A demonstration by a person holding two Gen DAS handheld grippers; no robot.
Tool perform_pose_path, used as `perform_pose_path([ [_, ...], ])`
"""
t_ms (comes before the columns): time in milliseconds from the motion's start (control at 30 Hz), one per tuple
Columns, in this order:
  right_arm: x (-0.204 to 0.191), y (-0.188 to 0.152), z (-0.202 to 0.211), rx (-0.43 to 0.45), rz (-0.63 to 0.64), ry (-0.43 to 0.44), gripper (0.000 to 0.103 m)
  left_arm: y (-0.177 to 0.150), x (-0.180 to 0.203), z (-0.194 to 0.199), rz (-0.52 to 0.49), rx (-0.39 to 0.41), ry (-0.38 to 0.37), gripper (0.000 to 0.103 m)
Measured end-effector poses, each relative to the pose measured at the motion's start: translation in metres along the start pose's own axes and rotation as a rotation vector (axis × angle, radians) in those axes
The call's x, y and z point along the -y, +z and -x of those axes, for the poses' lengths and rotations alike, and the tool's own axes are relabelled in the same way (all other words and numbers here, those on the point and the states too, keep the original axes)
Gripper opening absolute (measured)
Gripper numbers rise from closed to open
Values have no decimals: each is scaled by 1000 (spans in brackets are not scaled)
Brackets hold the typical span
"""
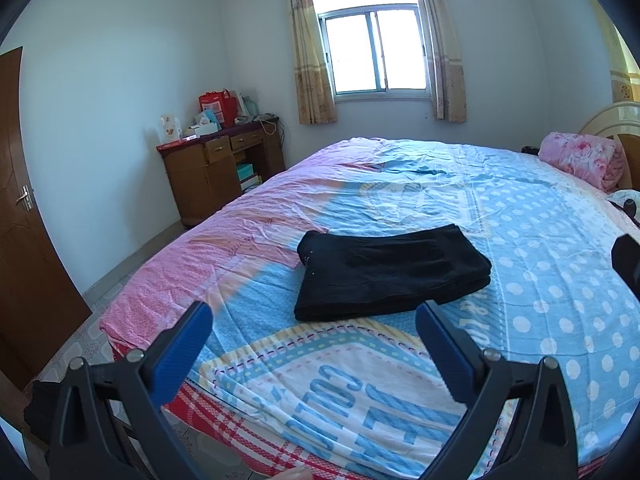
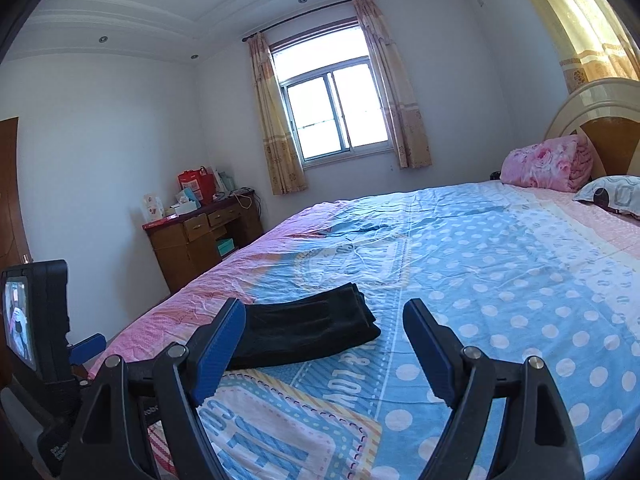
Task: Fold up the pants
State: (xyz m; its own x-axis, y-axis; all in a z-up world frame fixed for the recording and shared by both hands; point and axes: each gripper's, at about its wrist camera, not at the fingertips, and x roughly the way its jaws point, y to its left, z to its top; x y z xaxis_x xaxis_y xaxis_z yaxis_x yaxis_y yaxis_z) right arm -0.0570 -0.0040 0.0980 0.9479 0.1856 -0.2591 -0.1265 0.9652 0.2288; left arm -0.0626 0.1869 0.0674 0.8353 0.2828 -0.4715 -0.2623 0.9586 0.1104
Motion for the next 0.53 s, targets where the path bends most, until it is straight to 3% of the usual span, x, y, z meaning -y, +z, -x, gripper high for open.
perform_pose_path([
  [533, 4, -3, -2, -12, -12, -17, 82, 0, 2, 0, -18, -2, 16, 103],
])
